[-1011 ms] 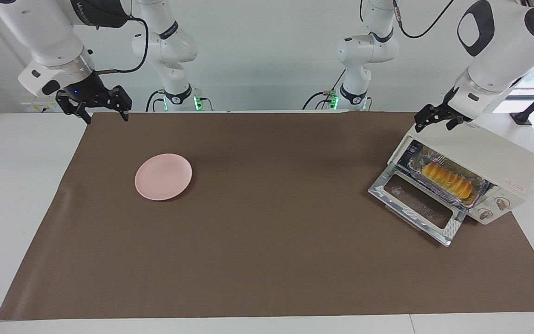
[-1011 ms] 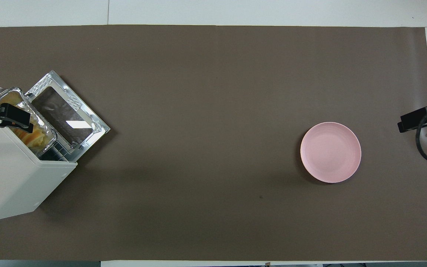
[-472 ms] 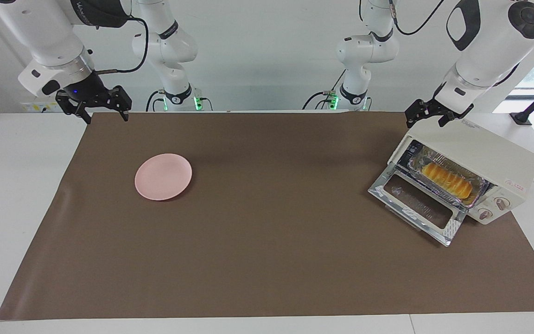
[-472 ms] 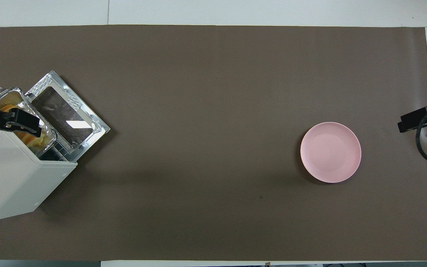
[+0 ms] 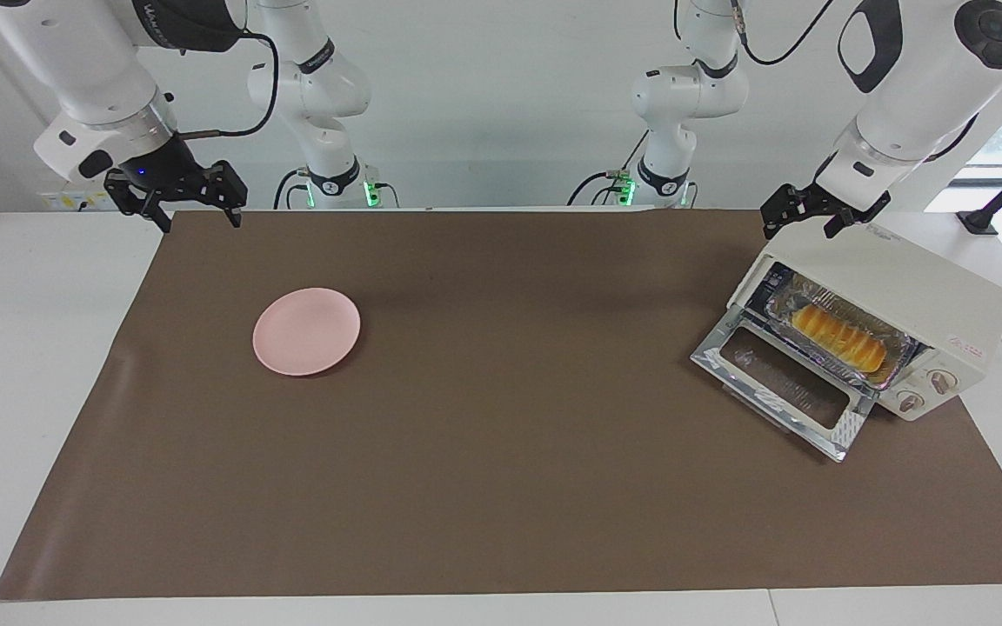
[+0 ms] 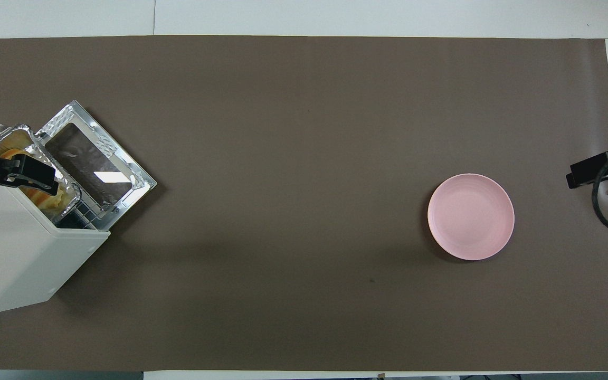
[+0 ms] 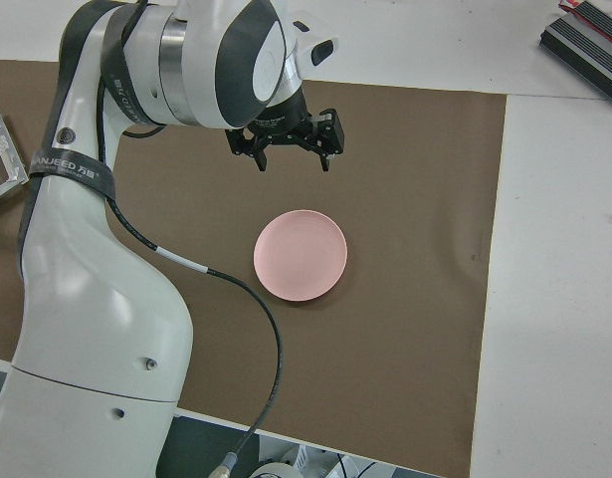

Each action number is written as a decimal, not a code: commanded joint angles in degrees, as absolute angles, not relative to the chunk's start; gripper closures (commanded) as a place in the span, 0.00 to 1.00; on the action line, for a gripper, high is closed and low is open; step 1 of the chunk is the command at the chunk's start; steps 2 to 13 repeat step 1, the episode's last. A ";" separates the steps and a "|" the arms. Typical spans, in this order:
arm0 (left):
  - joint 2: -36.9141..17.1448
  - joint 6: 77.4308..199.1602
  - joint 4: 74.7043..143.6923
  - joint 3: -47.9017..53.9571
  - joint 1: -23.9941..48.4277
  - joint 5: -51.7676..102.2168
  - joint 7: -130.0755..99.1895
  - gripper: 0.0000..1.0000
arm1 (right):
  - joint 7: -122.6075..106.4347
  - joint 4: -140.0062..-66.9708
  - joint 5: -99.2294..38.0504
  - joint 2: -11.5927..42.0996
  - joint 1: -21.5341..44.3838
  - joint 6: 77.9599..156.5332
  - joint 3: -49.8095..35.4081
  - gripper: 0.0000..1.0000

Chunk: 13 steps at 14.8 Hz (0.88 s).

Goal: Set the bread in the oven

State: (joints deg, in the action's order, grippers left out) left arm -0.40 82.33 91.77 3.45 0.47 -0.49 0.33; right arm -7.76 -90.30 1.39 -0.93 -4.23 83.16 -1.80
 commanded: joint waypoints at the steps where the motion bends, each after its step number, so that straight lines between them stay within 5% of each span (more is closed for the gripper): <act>1: 0.53 83.49 92.20 3.25 0.62 -0.97 0.97 0.00 | -7.29 -91.41 2.11 -2.02 -4.75 83.06 -2.37 0.00; 13: 0.53 83.49 92.20 3.25 0.62 -0.97 0.97 0.00 | -7.29 -91.41 2.11 -2.02 -4.75 83.06 -2.37 0.00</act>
